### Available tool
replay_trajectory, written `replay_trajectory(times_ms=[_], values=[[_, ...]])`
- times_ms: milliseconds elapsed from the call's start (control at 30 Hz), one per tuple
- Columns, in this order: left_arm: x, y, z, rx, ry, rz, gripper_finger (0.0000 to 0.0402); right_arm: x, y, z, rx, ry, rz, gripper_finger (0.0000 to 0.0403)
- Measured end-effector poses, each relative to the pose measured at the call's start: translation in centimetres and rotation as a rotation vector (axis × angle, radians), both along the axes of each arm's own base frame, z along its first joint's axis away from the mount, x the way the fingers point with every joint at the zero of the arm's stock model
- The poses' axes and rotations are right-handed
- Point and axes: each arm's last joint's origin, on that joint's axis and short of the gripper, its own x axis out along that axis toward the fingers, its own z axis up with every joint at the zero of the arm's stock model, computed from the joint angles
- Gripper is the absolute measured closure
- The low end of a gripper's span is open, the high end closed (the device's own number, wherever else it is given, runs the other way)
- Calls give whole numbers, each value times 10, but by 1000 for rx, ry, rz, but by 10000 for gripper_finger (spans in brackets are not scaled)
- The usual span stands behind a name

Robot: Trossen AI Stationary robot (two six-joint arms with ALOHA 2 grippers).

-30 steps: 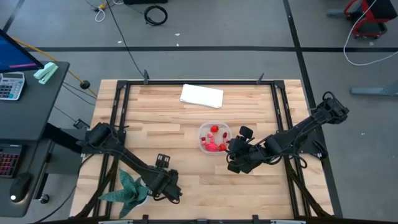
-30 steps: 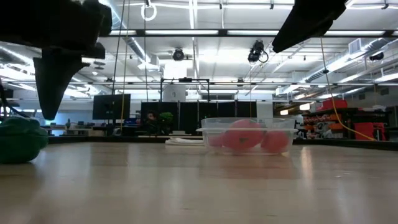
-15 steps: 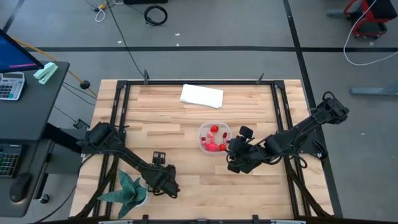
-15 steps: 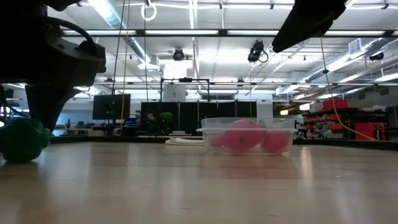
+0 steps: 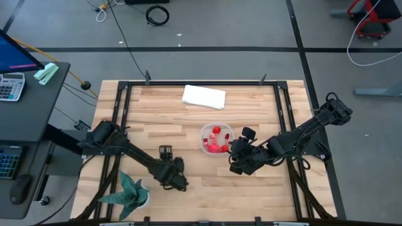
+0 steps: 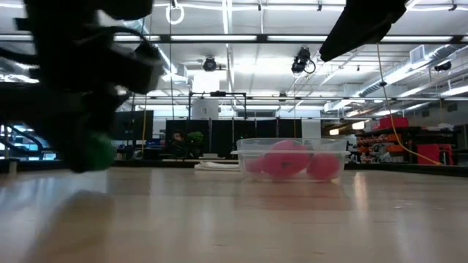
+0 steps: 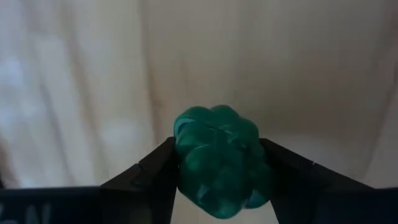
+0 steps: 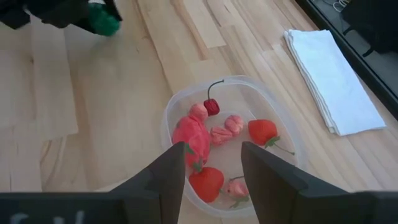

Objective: Pick and placing Produce into tupperware
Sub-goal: Put the green bell pepper into the transparent bin

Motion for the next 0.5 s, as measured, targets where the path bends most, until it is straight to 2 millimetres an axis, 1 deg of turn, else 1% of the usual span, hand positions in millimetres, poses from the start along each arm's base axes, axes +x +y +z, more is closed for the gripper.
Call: replay_trajectory(times_ms=[67, 133, 233, 300, 367, 500], values=[[10, 6, 8, 41, -46, -12, 194, 0, 0, 0, -4, 2, 3, 238], [22, 13, 18, 111, -102, -44, 183, 0, 0, 0, -4, 2, 3, 238], [42, 28, 34, 228, -180, -89, 166, 0, 0, 0, -5, 2, 3, 238], [59, 42, 46, 272, -239, -101, 165, 0, 0, 0, -5, 2, 4, 238], [76, 58, 56, 279, -296, -86, 174, 0, 0, 0, -5, 3, 4, 238], [110, 93, 73, 231, -495, -41, 193, 0, 0, 0, -5, 3, 4, 238]])
